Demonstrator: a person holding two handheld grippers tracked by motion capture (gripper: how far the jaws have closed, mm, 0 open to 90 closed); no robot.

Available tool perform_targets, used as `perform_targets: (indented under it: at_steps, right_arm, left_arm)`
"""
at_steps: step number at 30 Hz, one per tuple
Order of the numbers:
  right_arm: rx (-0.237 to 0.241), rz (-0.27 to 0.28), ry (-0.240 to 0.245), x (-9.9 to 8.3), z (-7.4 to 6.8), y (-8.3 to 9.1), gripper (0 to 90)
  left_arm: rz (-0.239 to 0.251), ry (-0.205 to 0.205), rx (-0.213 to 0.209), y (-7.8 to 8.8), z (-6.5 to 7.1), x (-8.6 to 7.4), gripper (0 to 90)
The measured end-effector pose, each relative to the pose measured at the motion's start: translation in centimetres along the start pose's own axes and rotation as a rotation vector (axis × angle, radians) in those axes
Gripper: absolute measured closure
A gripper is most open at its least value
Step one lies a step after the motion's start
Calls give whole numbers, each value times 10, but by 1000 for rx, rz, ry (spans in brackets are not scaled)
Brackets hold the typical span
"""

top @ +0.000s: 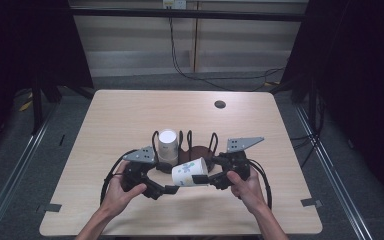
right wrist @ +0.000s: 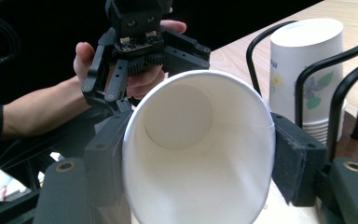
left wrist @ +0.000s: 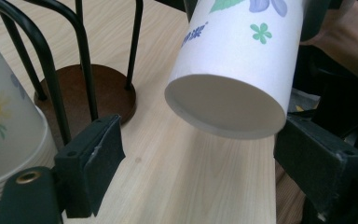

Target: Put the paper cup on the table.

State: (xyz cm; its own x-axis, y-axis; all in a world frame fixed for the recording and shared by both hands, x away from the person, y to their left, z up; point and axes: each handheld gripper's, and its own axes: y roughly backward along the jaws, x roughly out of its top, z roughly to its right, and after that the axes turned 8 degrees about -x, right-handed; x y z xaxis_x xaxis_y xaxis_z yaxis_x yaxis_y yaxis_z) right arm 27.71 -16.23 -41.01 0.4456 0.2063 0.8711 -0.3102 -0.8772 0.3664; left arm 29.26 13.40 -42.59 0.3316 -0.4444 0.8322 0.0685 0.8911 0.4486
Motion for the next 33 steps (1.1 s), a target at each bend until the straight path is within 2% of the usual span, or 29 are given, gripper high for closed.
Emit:
perform_targets:
  at_steps: [7,9,15,21,33]
  right_arm:
    - [-29,-11,12,3,0,5,302]
    - [-38,-13,12,3,1,6,302]
    - [-73,-43,15,4,3,10,308]
    - [-107,-62,17,6,4,16,311]
    - [-134,-82,13,8,8,26,310]
  left_arm:
    - [-2,6,24,5,-3,-3,159]
    - [1,18,19,6,-5,-3,159]
    - [-3,12,52,9,-4,-4,159]
    - [-18,14,59,11,-6,-4,159]
    - [-22,12,91,16,-5,-7,160]
